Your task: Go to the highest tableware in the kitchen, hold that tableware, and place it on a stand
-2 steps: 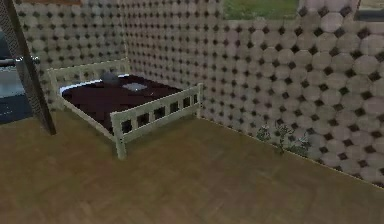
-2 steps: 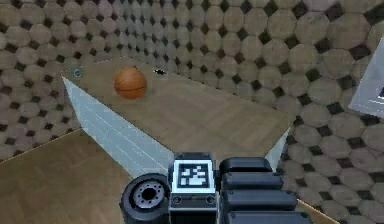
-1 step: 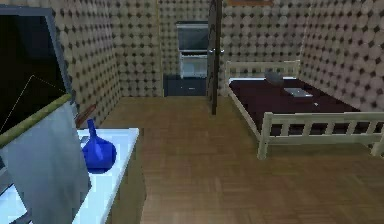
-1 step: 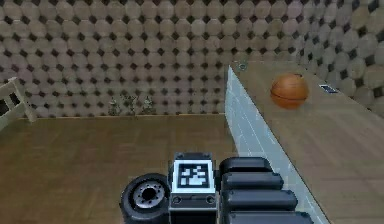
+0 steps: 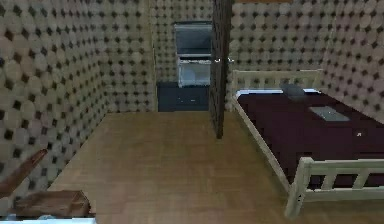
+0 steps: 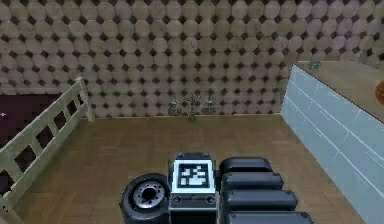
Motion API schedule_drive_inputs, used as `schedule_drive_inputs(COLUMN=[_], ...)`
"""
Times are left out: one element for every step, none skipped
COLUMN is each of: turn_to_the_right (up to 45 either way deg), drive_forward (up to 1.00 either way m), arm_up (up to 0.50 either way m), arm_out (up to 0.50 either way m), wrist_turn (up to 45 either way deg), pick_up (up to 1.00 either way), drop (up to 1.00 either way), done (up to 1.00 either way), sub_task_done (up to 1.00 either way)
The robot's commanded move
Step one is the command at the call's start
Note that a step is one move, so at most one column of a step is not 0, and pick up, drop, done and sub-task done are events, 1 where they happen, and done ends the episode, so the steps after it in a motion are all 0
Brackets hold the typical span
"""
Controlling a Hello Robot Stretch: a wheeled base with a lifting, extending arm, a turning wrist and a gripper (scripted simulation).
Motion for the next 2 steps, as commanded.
schedule_drive_inputs(turn_to_the_right=[45.0, 42.0], drive_forward=[0.0, 0.0], arm_up=[0.0, 0.0], arm_out=[0.0, 0.0], wrist_turn=[0.0, 0.0], pick_up=[0.0, 0.0], drop=[0.0, 0.0], done=[0.0, 0.0], sub_task_done=[0.0, 0.0])
